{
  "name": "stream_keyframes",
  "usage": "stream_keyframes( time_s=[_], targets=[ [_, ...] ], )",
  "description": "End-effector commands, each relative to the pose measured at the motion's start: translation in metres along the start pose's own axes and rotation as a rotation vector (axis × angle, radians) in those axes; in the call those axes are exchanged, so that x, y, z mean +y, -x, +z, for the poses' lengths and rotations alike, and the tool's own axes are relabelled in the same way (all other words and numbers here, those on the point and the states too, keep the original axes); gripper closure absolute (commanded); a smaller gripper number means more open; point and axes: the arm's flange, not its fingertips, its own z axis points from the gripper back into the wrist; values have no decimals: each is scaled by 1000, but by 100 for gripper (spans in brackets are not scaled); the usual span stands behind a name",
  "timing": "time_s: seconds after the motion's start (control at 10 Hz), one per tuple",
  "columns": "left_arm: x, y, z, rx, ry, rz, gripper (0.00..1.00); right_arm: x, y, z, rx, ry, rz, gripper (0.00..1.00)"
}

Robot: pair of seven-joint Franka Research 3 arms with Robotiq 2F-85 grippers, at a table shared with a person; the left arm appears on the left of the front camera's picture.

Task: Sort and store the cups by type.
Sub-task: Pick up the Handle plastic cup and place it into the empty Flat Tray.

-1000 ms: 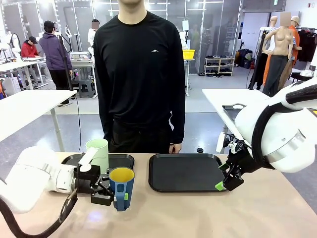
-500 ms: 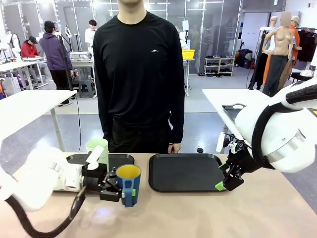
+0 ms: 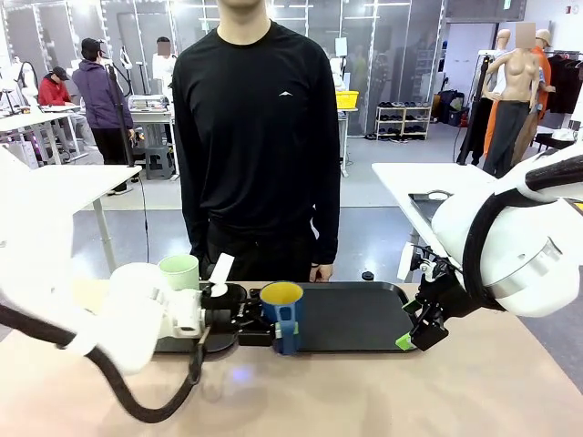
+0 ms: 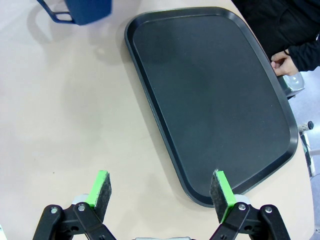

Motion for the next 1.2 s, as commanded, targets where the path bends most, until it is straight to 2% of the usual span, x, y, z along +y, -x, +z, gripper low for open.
stream_keyframes(
  time_s=[0.0, 0.2, 0.4, 0.9, 1.0, 1.1],
  targets=[
    [24, 8, -30, 13, -41, -79, 26, -1, 1, -1, 3, -1, 6, 0],
    [41, 3, -61, 24, -50, -114, 26, -1, 1, -1, 3, -1, 6, 0],
    [51, 2, -78, 38, -39, -97, 26, -1, 1, -1, 3, -1, 6, 0],
    [48, -9, -69, 33, -20, -89, 26, -1, 1, -1, 3, -1, 6, 0],
    [51, -4, -71, 35, -20, -86, 26, -1, 1, -1, 3, -1, 6, 0],
    [68, 3, -78, -9, -43, -87, 26, -1, 1, -1, 3, -1, 6, 0]
  ],
)
